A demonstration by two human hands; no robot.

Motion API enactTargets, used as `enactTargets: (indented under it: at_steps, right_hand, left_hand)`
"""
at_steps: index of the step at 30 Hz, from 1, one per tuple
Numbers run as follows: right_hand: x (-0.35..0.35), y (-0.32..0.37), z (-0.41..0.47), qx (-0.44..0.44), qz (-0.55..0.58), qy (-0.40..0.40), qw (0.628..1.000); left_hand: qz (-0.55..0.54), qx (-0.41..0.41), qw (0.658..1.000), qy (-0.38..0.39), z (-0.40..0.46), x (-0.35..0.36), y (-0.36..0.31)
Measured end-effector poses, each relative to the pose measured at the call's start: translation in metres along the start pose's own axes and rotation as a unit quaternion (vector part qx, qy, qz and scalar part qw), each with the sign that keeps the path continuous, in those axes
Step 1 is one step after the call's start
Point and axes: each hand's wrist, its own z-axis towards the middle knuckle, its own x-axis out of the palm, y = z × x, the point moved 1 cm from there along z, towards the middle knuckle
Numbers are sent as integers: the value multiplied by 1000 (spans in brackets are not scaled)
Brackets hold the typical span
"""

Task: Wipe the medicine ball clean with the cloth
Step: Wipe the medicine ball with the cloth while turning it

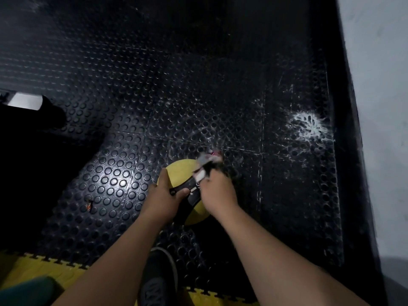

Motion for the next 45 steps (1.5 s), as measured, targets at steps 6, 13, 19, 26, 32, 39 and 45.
enactTargets:
  at_steps: [6, 13, 19, 26, 32, 39, 45]
  right_hand:
    - [-6, -15, 17, 94, 76, -2, 993]
    - [-5, -16, 14, 75, 73, 0, 995]
    - [9, -10, 4, -17, 38, 5, 999]
    - [1, -14, 18, 23, 45, 12, 999]
    - [-10, -20, 30, 69, 49, 32, 996]
    - [-11, -15, 35, 100, 86, 42, 990]
    - [-9, -18, 32, 80, 73, 44, 993]
  left_hand:
    - [33, -4, 999, 1, -5, 2, -3]
    - [19, 3, 1000, -1, -4, 3, 0]
    - [8, 13, 1000, -14, -1, 3, 1]
    - [11, 11, 1000, -9, -4, 3, -2]
    - [6, 16, 1000, -2, -5, 3, 2]
    - [28, 24, 999, -6, -9, 6, -1]
    - [11, 35, 999, -4, -9, 4, 3]
